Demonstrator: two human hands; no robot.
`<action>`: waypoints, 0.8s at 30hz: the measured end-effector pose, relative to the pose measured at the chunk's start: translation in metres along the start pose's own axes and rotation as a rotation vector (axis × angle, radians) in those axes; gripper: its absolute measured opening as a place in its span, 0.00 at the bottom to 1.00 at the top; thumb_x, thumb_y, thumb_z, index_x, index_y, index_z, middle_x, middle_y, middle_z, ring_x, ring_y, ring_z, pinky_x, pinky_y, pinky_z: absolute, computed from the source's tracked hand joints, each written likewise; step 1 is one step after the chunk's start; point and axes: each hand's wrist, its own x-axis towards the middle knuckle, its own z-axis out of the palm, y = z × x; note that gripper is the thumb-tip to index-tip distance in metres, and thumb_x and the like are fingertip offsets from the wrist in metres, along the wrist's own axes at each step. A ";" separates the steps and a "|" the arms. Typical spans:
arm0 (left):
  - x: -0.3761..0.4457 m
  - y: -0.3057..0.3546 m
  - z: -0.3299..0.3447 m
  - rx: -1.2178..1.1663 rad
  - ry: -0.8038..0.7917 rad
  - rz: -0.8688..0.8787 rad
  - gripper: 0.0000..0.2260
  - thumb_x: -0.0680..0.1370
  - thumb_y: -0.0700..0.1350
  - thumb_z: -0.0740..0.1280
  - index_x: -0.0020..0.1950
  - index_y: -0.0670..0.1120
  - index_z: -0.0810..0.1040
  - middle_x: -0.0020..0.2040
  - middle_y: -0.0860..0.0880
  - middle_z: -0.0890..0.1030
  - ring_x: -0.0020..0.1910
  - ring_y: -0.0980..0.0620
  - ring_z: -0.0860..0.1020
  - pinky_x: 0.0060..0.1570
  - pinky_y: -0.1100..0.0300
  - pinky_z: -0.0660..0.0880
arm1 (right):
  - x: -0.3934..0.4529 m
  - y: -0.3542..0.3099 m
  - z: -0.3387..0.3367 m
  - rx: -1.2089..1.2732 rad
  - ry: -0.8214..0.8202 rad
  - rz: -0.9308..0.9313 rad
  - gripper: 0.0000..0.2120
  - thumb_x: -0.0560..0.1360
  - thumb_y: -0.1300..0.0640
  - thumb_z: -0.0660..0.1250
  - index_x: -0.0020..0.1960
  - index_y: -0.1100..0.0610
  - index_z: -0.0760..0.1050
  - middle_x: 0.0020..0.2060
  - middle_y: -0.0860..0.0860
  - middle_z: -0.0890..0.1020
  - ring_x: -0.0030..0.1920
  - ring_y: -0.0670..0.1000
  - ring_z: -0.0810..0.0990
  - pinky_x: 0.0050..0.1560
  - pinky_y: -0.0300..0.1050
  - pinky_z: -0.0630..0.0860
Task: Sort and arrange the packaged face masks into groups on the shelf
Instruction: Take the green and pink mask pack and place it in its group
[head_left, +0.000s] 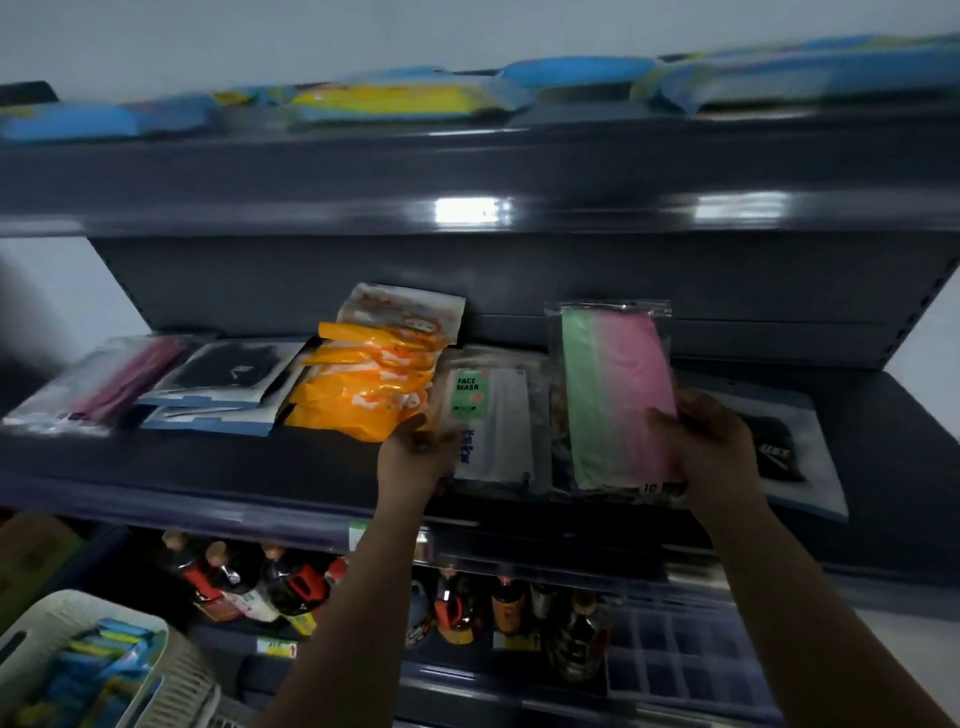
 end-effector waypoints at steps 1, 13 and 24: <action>0.004 0.000 0.000 0.005 -0.019 0.019 0.20 0.73 0.41 0.72 0.63 0.40 0.73 0.39 0.47 0.79 0.24 0.53 0.72 0.25 0.62 0.69 | -0.001 0.001 0.004 -0.002 -0.003 0.002 0.11 0.72 0.71 0.67 0.47 0.57 0.78 0.42 0.53 0.81 0.47 0.56 0.78 0.55 0.55 0.75; -0.008 0.023 -0.060 -0.026 -0.100 0.214 0.09 0.78 0.45 0.66 0.58 0.48 0.76 0.47 0.58 0.79 0.47 0.62 0.78 0.46 0.64 0.72 | -0.033 0.000 0.089 0.066 -0.105 -0.026 0.12 0.68 0.67 0.71 0.48 0.55 0.79 0.43 0.50 0.84 0.47 0.54 0.81 0.53 0.53 0.78; -0.051 0.019 -0.145 -0.289 -0.065 0.231 0.22 0.70 0.36 0.71 0.62 0.43 0.72 0.50 0.50 0.83 0.40 0.53 0.81 0.32 0.63 0.79 | -0.084 0.001 0.209 0.198 -0.437 0.086 0.17 0.71 0.68 0.69 0.54 0.50 0.75 0.48 0.46 0.82 0.51 0.51 0.81 0.54 0.50 0.78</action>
